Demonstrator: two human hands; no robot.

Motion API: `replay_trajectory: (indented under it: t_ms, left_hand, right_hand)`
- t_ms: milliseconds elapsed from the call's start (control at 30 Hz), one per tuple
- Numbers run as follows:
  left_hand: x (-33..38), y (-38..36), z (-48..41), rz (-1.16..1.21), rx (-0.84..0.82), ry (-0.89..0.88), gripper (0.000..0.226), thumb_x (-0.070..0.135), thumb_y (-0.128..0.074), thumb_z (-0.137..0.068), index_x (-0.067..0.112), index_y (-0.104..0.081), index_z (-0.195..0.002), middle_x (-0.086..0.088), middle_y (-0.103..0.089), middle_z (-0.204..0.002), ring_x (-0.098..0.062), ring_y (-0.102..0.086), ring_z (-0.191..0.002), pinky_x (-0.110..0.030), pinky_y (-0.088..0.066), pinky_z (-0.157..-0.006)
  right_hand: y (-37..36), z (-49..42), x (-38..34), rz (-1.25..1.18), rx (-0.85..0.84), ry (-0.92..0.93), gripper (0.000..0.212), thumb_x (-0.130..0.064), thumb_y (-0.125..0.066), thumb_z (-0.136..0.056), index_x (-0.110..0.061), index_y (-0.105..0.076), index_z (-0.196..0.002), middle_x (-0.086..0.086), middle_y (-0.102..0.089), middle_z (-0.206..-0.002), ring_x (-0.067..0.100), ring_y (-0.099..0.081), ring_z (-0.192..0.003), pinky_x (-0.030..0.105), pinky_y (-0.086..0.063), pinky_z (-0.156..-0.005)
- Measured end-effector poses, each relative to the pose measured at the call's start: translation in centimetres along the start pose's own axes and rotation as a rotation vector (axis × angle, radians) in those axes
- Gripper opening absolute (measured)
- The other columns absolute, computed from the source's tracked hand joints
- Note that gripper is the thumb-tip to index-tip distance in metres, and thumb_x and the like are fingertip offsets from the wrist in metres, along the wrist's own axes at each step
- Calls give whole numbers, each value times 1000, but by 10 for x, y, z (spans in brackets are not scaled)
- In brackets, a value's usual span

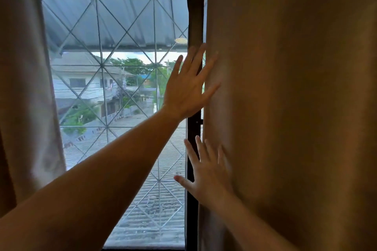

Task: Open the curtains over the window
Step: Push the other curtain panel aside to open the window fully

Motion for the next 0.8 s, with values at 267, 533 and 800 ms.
replay_trajectory:
  t_ms: [267,533,800]
  left_hand:
    - [43,-28,-29,116,94,-102,75,68,-35,-111,29,-24,-174,-10,-22,-182,-35,-22,-168,-51,-18,-137]
    - [58,-70,-57,235,79,-111,85,75,-36,-106,29,-16,-175,-6,-14,-184,-32,-16,-170,-48,-7,-137]
    - [66,-104,-69,288,155,-178,88,75,-43,-105,24,-22,-174,-10,-19,-183,-34,-20,-169,-46,-9,-137]
  right_hand:
    - [14,13,42,80,60,-57,100,-92,-19,-92,-38,18,-168,5,-1,-180,29,-12,-163,53,-6,-129]
    - [10,4,73,87,68,-127,98,-93,-16,-93,-40,19,-167,0,-1,-180,27,-10,-164,48,5,-126]
    - [-3,-12,94,87,94,-188,99,-93,-23,-94,-37,1,-171,-4,-6,-179,26,-11,-164,53,0,-129]
Point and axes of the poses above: each hand's wrist, its own z-axis away from the middle knuckle, its own y-axis out of the back of the hand, x = y × z, the point moved 2 cm from there along -z, towards the middle knuckle
